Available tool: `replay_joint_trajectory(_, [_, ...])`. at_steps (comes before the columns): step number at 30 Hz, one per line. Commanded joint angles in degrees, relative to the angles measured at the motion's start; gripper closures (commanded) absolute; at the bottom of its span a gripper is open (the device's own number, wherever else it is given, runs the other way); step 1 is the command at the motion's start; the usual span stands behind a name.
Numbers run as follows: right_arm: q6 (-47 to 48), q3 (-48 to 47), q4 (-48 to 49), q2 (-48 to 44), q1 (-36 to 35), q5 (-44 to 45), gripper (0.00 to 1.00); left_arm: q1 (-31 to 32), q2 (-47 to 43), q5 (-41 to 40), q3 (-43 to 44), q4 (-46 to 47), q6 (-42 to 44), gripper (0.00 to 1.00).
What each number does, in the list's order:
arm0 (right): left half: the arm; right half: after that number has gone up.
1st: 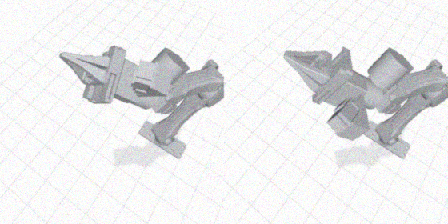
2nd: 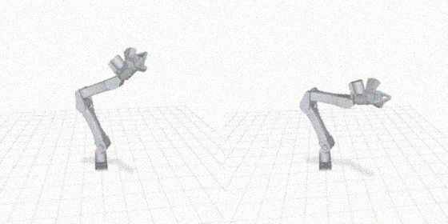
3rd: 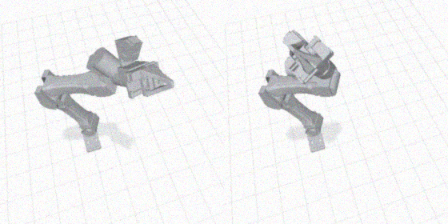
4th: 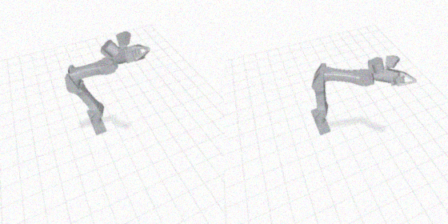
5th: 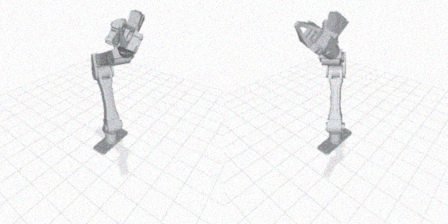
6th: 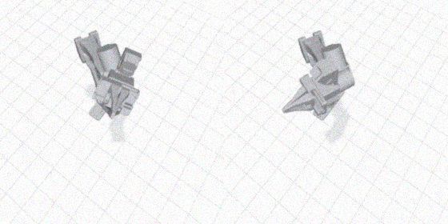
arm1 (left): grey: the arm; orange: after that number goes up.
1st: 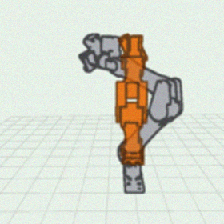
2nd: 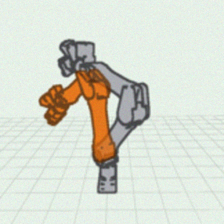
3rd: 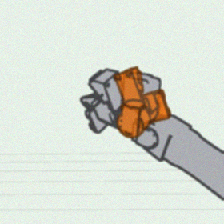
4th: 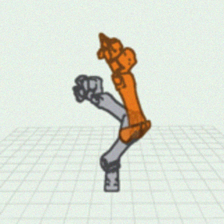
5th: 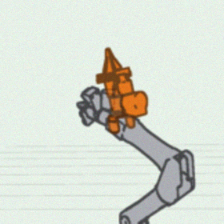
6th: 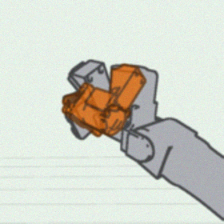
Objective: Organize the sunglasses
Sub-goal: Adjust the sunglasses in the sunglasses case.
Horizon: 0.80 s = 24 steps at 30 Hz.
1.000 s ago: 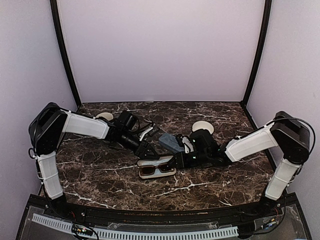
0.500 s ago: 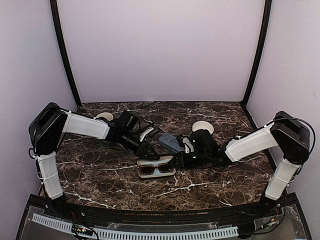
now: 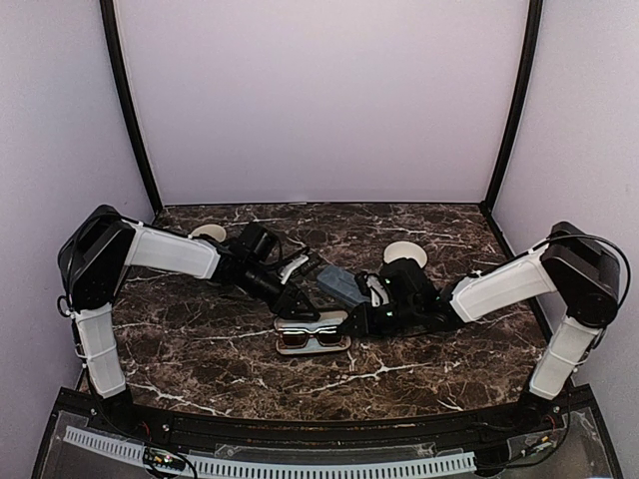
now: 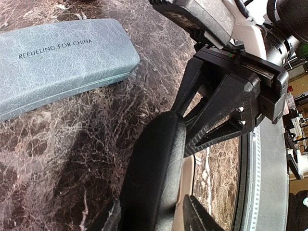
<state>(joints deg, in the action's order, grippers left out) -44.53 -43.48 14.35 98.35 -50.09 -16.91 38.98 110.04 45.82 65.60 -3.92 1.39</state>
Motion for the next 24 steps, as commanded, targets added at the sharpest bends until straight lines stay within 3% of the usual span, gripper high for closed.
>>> replay_joint_trajectory(1, [-0.39,-0.71,-1.21,-2.29,0.34,0.03,0.76,0.57,-1.92,-0.32,0.06,-0.77,1.08,0.57])
replay_joint_trajectory(10, [1.23,-0.54,-2.27,-4.18,0.29,0.38,0.75,0.74,-2.37,-1.75,-0.21,-0.56,1.22,0.57])
replay_joint_trajectory(19, [19.33,0.53,-1.78,-10.56,-3.03,1.83,0.5,0.74,-3.18,-1.67,-0.91,1.46,-0.06,0.58])
replay_joint_trajectory(24, [22.78,1.91,5.37,-8.69,-4.59,-0.29,0.47,0.75,-3.38,-1.25,-0.76,1.76,-0.67,0.61])
